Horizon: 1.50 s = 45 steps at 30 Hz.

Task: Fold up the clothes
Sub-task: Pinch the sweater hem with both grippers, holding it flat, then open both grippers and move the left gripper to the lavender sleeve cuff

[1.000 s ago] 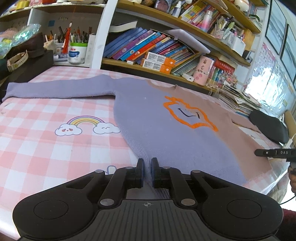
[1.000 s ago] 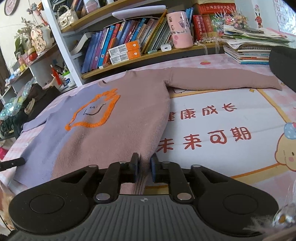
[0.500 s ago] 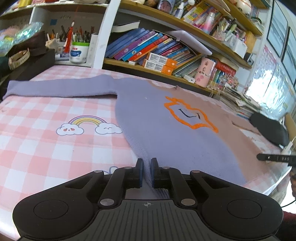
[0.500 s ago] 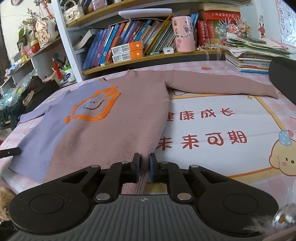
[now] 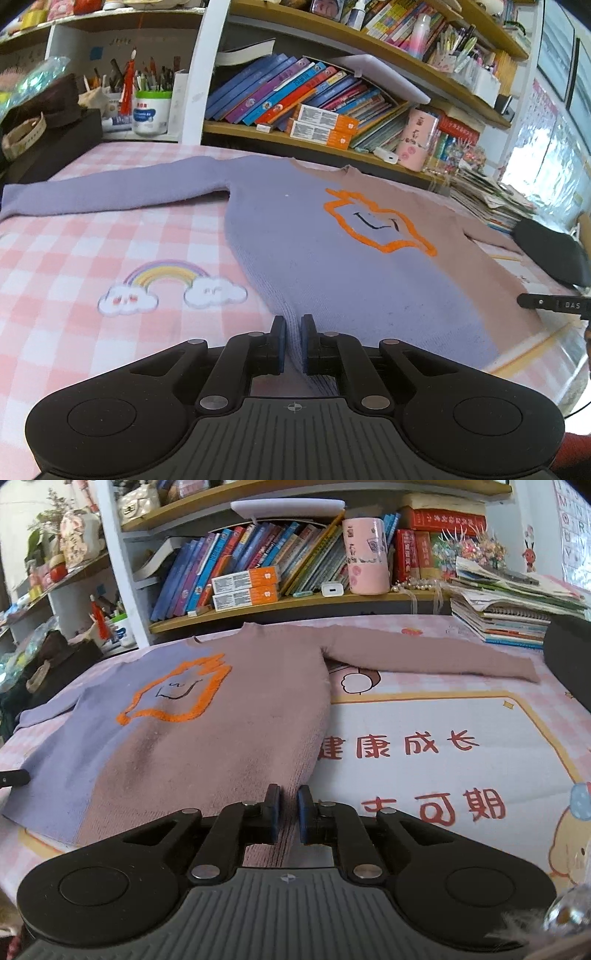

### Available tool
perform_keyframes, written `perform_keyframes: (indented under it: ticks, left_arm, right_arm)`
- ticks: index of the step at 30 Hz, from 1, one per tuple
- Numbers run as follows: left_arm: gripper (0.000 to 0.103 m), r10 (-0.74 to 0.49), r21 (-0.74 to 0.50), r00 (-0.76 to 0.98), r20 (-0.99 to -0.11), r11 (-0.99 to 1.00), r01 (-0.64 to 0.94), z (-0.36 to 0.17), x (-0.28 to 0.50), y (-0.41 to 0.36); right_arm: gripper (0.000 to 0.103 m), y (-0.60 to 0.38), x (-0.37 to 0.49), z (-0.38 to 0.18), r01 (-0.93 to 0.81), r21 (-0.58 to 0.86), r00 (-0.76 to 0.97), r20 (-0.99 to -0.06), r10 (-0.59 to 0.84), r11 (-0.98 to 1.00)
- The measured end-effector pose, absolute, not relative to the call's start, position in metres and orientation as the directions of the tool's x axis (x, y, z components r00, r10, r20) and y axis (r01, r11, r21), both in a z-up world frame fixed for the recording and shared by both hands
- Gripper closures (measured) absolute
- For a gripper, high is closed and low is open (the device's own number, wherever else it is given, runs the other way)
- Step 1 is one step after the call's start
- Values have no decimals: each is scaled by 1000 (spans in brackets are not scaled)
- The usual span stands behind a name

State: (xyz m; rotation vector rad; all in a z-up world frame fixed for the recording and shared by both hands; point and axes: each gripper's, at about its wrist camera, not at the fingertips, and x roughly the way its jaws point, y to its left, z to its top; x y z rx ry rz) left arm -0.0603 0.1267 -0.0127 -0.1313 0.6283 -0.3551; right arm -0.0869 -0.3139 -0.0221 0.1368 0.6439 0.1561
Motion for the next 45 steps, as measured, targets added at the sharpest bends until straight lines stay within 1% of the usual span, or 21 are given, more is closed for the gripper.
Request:
perform_keyframes:
  ticks: [3,6,12,14,16,17,18,19,20,21,22,23,24,28,30,31,34,35,38,41,45]
  left_arm:
    - [96,-360,-214,751,-553,933,289,-14,-65,126]
    - [96,-370,-238,750,-549,929,284,-16,-72,131]
    - [95,-366,-237,750,-551,930,279,-15,-72,133]
    - [91,-354,-221,753,-554,935,277,-14,-73,131]
    - [91,-340,-197,762,-551,940,277,-12,-74,129]
    - [87,-336,-191,768,-545,942,277,-10,-76,129]
    - [85,-333,-186,774,-538,943,277,-8,-77,129]
    - [79,-331,-182,781,-529,943,277,-6,-78,129]
    - [70,-329,-179,791,-516,944,276,-2,-80,130]
    - [64,-323,-175,802,-502,947,271,1,-81,132]
    - [55,-316,-173,813,-489,949,264,4,-83,134]
    - [50,-309,-174,822,-478,951,256,7,-83,138]
    - [49,-302,-179,828,-472,953,246,8,-83,142]
    - [49,-254,-194,838,-482,964,181,8,-77,159]
    - [49,-230,-196,842,-489,969,151,9,-73,167]
    - [47,-219,-199,845,-488,970,137,9,-70,172]
    - [31,-174,-218,854,-491,973,72,13,-57,189]
    - [30,-151,-227,855,-496,973,41,14,-51,196]
    - [30,-74,-234,855,-514,971,-57,16,-30,214]
    - [29,12,-230,852,-523,961,-155,15,-11,233]
    - [29,98,-245,835,-542,932,-268,10,12,260]
  right_arm:
    - [94,-310,-97,-23,-119,137,792,-584,177,983]
    - [94,-311,-106,-23,-122,136,791,-585,179,983]
    - [93,-310,-109,-22,-120,138,793,-582,178,983]
    - [92,-311,-110,-20,-118,135,798,-577,175,984]
    - [90,-312,-112,-16,-115,128,806,-567,168,985]
    - [89,-312,-113,-15,-112,123,812,-561,163,986]
    - [86,-312,-114,-13,-109,118,817,-555,157,987]
    - [83,-313,-115,-11,-105,114,822,-549,151,988]
    - [73,-313,-116,-10,-100,109,828,-542,144,989]
    - [66,-314,-117,-8,-96,105,833,-535,137,990]
    - [64,-314,-118,-7,-94,100,838,-529,133,991]
    - [59,-314,-118,-5,-92,95,843,-523,128,991]
    - [53,-313,-118,-4,-91,89,846,-519,124,992]
    - [48,-308,-113,0,-110,66,853,-506,129,992]
    - [43,-303,-107,2,-134,51,853,-502,141,990]
    - [42,-299,-103,3,-152,42,853,-500,152,987]
    - [36,-286,-90,10,-215,6,850,-491,190,977]
    - [34,-280,-85,13,-240,-7,849,-486,206,971]
    - [26,-264,-69,22,-320,-38,846,-461,268,947]
    - [24,-249,-51,26,-386,-48,831,-452,325,921]
    - [21,-228,-25,18,-471,-61,792,-469,391,880]
